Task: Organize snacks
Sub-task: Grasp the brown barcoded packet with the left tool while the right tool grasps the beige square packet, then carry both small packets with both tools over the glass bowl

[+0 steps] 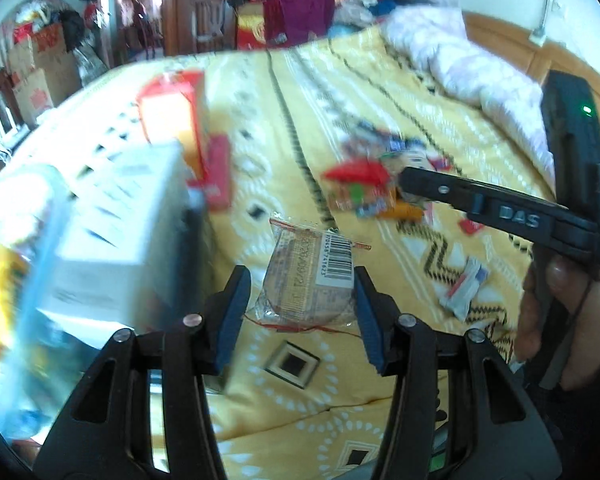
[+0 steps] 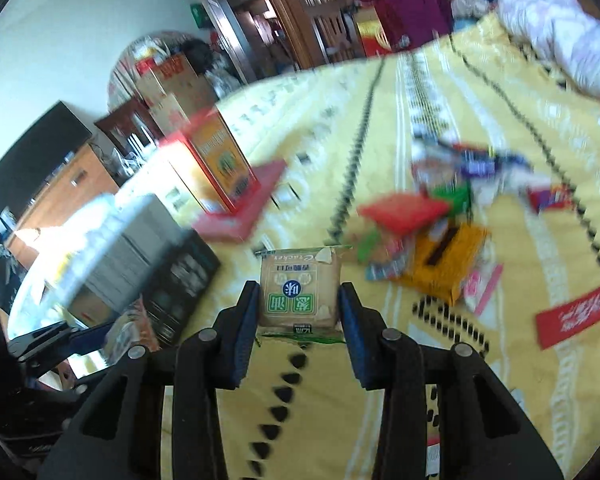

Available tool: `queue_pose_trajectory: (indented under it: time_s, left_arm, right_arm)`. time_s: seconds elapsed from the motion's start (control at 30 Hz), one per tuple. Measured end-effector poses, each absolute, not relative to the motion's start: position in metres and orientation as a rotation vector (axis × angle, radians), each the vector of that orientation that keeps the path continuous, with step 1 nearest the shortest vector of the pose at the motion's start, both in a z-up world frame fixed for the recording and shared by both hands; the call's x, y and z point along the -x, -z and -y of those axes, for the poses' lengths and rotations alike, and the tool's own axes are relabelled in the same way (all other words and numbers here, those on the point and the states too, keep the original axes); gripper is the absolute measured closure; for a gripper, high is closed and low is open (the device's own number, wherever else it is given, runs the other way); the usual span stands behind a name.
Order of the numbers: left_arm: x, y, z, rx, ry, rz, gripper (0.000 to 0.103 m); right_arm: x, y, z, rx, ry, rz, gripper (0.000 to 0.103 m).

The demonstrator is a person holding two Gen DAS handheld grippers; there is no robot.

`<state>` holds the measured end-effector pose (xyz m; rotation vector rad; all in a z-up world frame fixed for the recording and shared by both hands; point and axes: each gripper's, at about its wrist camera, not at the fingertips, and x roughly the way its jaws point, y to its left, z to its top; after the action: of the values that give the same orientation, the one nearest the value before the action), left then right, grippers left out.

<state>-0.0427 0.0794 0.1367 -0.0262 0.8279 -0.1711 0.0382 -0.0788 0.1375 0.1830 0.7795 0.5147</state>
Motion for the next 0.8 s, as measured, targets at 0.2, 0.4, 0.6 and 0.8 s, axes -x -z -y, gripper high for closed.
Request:
queue_pose_trajectory:
  time_s: [0.2,0.4,0.6,0.8]
  left_arm:
    - [0.052,-0.184,-0.147,0.101,0.035,-0.735,0.051]
    - [0.064,-0.215,-0.242,0.176,-0.153,-0.669,0.051]
    - [0.071,-0.214,-0.331,0.251,-0.344,-0.67,0.051]
    - [0.071,-0.201,-0.374,0.307,-0.451,-0.686,0.051]
  right_arm:
    - [-0.03,-0.205,0.039,-0.144,-0.612,-0.673,0.059]
    - [-0.027,-0.258,-0.027,-0.115,-0.729,-0.606,0.059]
    - [-0.026,-0.282,-0.116,-0.088,-0.852,-0.607,0.059]
    - [-0.015,-0.283,-0.201,-0.031,-0.951,-0.634,0.059]
